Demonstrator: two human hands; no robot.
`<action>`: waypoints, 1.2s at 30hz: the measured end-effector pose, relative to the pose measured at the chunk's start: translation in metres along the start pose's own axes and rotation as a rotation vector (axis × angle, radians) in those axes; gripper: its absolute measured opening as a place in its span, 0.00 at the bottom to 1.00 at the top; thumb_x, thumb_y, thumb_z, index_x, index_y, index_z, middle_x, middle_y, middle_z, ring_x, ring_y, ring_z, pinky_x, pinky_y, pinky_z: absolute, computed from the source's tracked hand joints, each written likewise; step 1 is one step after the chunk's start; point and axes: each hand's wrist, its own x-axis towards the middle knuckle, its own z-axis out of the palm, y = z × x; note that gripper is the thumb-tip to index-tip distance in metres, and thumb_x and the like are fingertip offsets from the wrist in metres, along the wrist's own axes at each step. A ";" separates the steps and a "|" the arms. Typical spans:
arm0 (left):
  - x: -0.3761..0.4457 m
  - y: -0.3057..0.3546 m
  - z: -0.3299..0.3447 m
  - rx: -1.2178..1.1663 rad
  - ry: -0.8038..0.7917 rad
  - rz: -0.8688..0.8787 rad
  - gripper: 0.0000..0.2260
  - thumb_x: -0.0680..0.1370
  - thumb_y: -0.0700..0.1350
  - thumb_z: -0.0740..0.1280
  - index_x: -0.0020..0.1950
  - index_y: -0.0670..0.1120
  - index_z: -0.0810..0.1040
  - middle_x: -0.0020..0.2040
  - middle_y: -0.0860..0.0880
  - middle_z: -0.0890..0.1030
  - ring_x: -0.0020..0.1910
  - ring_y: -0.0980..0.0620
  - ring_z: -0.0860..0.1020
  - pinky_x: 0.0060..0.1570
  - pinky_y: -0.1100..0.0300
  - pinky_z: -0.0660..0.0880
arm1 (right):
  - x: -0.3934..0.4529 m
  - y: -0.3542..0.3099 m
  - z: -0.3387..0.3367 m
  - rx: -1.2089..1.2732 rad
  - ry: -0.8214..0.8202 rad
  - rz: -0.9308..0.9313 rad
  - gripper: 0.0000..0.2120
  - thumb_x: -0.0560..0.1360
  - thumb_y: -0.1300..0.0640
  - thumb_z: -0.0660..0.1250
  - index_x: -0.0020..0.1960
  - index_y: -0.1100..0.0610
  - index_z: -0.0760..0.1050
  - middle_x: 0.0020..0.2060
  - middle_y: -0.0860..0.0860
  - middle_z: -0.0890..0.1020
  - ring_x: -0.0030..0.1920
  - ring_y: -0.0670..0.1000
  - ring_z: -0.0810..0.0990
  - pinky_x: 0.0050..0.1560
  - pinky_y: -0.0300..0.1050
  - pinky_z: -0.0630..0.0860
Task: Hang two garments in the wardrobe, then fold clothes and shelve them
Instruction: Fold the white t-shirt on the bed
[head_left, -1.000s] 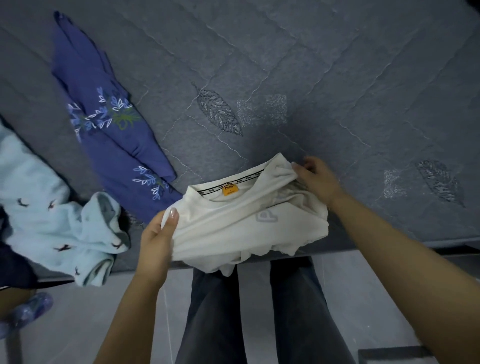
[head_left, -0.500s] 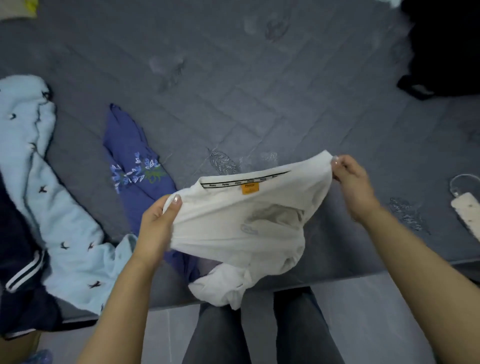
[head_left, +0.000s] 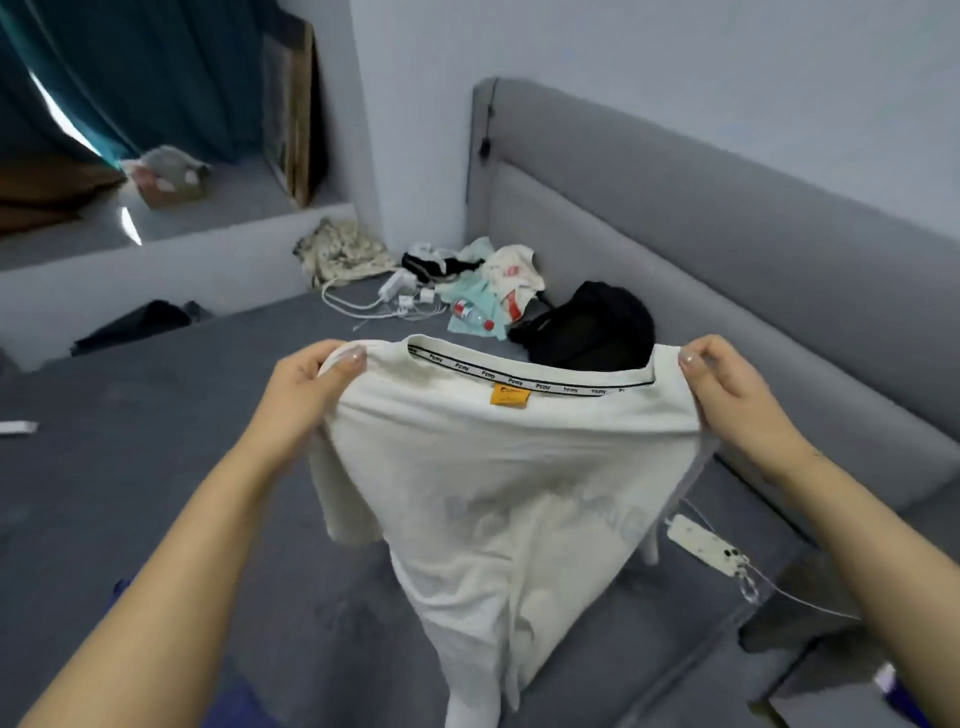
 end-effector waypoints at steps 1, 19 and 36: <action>0.010 0.020 0.004 0.021 -0.015 0.048 0.06 0.79 0.46 0.67 0.47 0.47 0.83 0.40 0.54 0.82 0.39 0.58 0.77 0.37 0.66 0.72 | 0.000 -0.014 -0.019 0.014 0.004 -0.007 0.11 0.80 0.45 0.59 0.44 0.49 0.71 0.34 0.45 0.74 0.35 0.44 0.69 0.36 0.33 0.68; 0.065 0.230 0.079 -0.144 -0.544 -0.002 0.10 0.74 0.46 0.66 0.50 0.42 0.81 0.41 0.44 0.80 0.33 0.52 0.80 0.33 0.66 0.77 | -0.030 -0.102 -0.238 0.033 -0.192 0.184 0.19 0.67 0.52 0.73 0.56 0.59 0.80 0.50 0.54 0.85 0.49 0.51 0.84 0.46 0.43 0.79; 0.162 0.230 0.226 0.130 -0.292 0.029 0.10 0.81 0.47 0.63 0.41 0.45 0.72 0.37 0.46 0.73 0.28 0.55 0.80 0.25 0.69 0.75 | 0.059 -0.038 -0.279 -0.360 0.405 -0.129 0.15 0.80 0.51 0.63 0.36 0.51 0.72 0.28 0.45 0.70 0.32 0.46 0.68 0.36 0.41 0.65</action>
